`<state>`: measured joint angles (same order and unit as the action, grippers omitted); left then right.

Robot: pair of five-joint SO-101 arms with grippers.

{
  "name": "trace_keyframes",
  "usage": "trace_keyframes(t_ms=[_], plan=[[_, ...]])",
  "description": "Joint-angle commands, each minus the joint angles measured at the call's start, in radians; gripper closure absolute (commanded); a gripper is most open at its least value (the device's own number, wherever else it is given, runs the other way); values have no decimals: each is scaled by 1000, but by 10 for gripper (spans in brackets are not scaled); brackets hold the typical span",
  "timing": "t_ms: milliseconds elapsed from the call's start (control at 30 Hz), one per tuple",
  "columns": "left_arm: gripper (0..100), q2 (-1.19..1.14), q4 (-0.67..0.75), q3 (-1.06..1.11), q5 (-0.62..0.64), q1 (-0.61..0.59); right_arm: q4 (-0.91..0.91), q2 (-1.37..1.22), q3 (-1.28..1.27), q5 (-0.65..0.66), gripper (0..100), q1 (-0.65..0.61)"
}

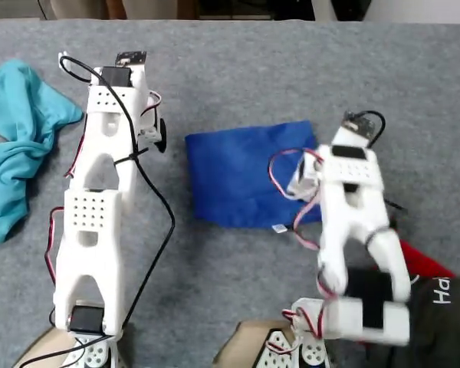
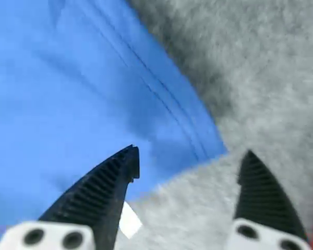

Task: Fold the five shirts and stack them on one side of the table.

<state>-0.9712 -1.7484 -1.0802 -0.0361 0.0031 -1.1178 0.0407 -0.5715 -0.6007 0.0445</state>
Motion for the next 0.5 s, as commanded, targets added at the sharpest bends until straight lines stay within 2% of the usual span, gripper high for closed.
trace_keyframes(t_ms=[0,200,333,467], plan=[[797,107,-12,57,-11,-21,12,-159,170,-109,623,-15],[797,136,-12,97,-11,-31,8,-414,318,-117,602,-18],[797,136,-12,98,-11,-26,-8,-475,364,-81,612,-48],[797,136,-12,95,-11,-21,-11,-475,374,-74,744,-48]])
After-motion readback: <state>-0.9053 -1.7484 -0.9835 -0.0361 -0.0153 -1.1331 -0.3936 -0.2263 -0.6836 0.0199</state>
